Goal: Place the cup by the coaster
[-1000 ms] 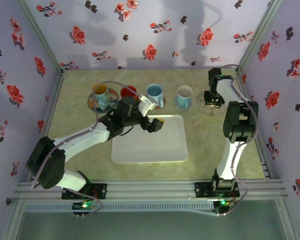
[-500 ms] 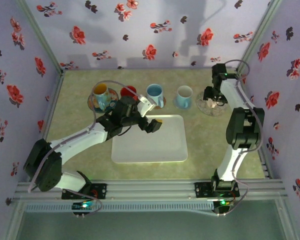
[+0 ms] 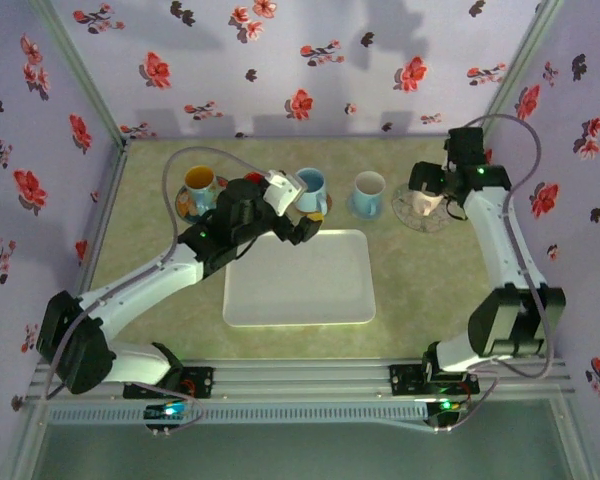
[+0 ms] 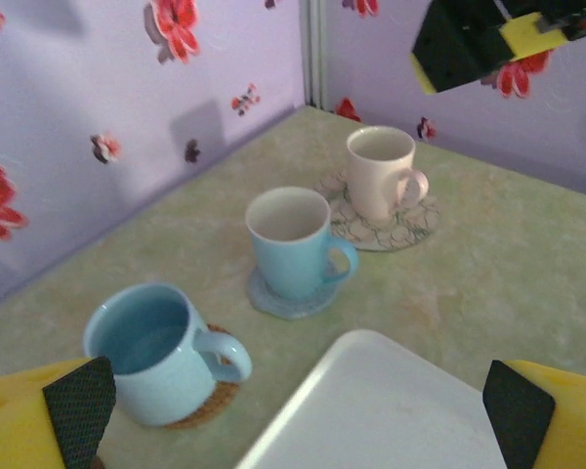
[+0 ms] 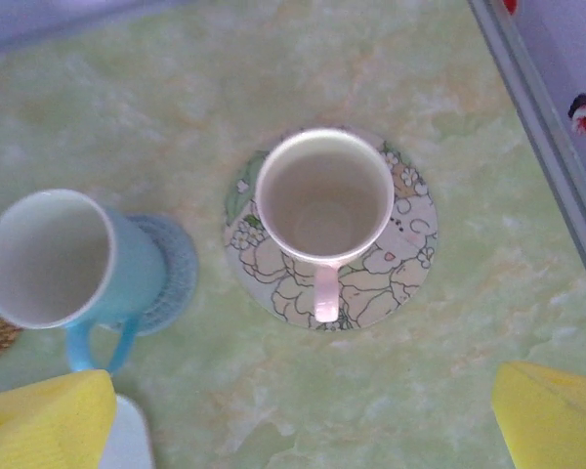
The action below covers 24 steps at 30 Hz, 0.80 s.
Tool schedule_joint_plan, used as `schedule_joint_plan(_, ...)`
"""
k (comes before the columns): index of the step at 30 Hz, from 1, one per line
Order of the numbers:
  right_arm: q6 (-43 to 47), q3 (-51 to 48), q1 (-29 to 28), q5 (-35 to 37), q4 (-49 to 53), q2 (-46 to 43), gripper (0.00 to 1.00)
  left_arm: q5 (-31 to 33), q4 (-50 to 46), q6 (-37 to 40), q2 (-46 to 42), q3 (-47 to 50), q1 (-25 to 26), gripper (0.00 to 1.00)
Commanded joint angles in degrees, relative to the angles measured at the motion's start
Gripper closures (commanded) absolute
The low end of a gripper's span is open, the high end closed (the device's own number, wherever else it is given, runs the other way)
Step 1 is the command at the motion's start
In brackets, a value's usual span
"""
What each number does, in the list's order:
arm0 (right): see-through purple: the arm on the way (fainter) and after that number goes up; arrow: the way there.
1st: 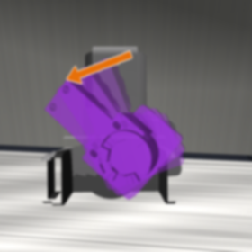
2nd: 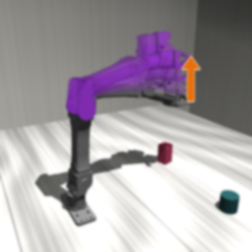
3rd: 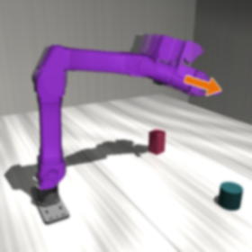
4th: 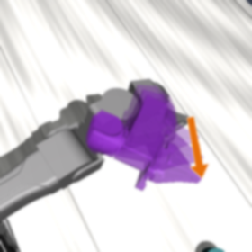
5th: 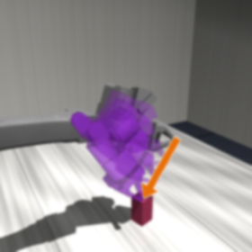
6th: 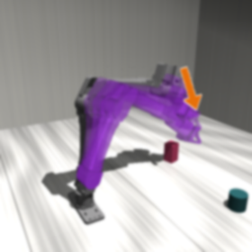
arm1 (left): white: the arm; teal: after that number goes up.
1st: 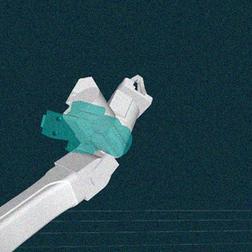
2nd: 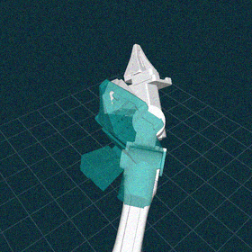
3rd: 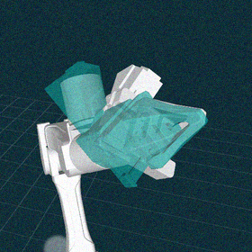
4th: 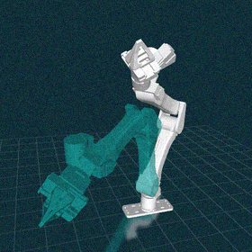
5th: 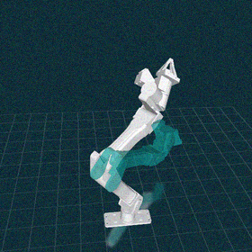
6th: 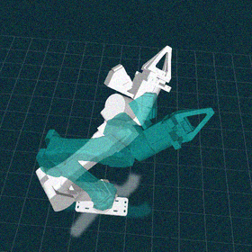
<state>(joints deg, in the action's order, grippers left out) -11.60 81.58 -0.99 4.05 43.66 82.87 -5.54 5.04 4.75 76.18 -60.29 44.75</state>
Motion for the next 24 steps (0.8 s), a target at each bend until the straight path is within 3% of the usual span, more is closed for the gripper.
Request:
schedule_joint_plan(1,0.61,-3.01,0.03,-2.51,-4.49,-5.98,0.00,3.99,3.21,1.54,-3.99,-1.83,0.25,0.00)
schedule_joint_plan(8,-0.06,-13.63,-0.15,-4.26,-17.08,-19.60,0.00,11.28,4.95,1.68,-12.50,3.96,-0.01,0.00)
schedule_joint_plan(13,-1.72,-23.18,-0.15,-3.29,-28.84,-29.01,0.01,20.71,6.20,2.69,-21.06,10.98,-0.19,0.00)
schedule_joint_plan(19,-0.77,-32.43,-0.13,-1.45,-37.12,-35.21,0.00,33.32,7.36,4.81,-31.97,20.99,-2.16,0.00)
schedule_joint_plan(24,-0.47,-40.53,-0.15,-0.44,-43.86,-36.69,0.00,39.67,5.84,5.48,-40.98,27.29,-3.08,0.00)
